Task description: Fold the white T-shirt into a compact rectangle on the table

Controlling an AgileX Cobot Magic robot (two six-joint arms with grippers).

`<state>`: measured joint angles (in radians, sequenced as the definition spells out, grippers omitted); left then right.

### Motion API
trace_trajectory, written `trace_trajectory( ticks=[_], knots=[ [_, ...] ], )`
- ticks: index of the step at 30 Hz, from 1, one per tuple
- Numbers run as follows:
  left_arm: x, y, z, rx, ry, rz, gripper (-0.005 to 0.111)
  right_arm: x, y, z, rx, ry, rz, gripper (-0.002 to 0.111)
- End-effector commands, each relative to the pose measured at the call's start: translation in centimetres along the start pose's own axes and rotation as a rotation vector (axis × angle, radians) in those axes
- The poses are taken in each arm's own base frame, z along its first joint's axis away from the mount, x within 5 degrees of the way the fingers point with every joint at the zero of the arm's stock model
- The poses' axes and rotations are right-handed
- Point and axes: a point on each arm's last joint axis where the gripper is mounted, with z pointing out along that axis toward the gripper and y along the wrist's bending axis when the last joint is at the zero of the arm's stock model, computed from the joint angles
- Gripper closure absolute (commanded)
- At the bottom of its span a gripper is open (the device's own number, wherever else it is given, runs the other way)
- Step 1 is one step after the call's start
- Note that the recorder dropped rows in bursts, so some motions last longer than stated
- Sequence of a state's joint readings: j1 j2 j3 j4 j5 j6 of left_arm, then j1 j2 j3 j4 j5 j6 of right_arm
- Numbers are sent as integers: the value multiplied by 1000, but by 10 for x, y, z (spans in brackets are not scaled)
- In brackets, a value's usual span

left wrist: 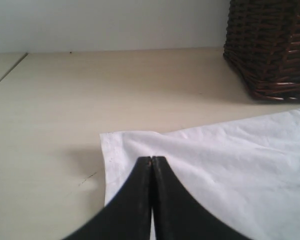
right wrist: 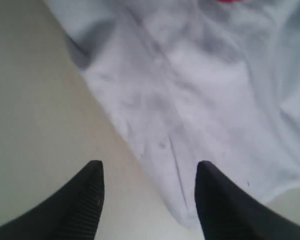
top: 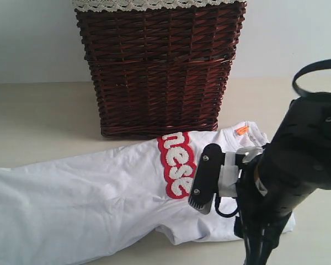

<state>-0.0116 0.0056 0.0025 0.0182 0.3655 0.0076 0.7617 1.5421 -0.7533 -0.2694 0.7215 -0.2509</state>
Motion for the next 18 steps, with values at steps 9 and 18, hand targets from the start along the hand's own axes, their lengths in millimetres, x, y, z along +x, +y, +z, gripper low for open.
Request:
trace_trajectory(
  ticks=[9, 18],
  knots=[
    [-2, 0, -1, -5, -16, 4, 107, -10, 7, 43, -40, 58, -11, 54],
    [-2, 0, -1, -5, -16, 4, 107, -10, 0, 59, 45, 104, -15, 94]
  ],
)
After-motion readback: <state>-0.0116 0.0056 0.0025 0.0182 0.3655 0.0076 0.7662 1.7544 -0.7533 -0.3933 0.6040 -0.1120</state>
